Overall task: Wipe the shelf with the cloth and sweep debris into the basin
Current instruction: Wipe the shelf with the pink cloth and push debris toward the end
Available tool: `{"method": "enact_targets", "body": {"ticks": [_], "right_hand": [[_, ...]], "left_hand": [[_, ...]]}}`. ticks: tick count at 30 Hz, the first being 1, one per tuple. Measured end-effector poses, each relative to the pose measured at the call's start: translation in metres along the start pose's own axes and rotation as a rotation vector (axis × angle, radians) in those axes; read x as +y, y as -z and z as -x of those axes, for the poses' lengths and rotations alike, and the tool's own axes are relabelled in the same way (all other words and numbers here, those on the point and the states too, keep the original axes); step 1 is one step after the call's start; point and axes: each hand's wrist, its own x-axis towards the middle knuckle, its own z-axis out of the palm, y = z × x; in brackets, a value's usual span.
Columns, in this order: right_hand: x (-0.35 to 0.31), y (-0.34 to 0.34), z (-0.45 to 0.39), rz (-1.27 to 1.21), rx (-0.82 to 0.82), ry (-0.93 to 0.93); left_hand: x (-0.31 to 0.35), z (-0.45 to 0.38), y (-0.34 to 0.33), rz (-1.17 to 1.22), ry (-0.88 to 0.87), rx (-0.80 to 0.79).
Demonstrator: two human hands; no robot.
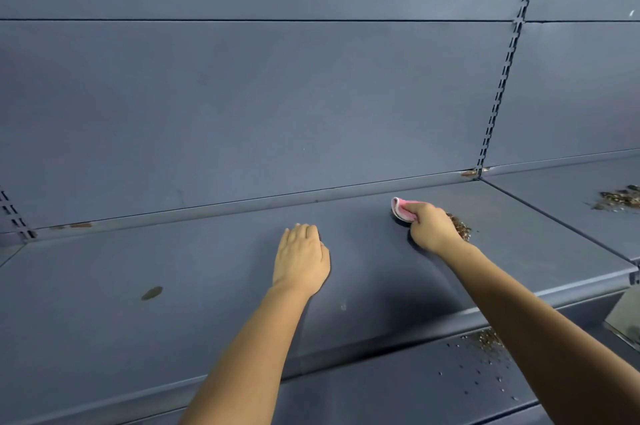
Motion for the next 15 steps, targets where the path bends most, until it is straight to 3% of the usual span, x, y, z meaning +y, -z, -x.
{"method": "enact_targets", "body": {"ticks": [2,7,15], "right_hand": [[-0.031,-0.003,0.008,-0.028,-0.030,0.064],[-0.076,-0.047,0.015,0.014,-0.339,0.228],[-0.041,-0.044,-0.024,-0.007,-0.277,0.122]], "left_hand": [[0.000,-0.001,0.000,0.006,0.001,0.004],[-0.002,-0.002,0.001,-0.005,0.007,-0.004],[-0.002,-0.004,0.000,-0.013,0.001,-0.004]]}}
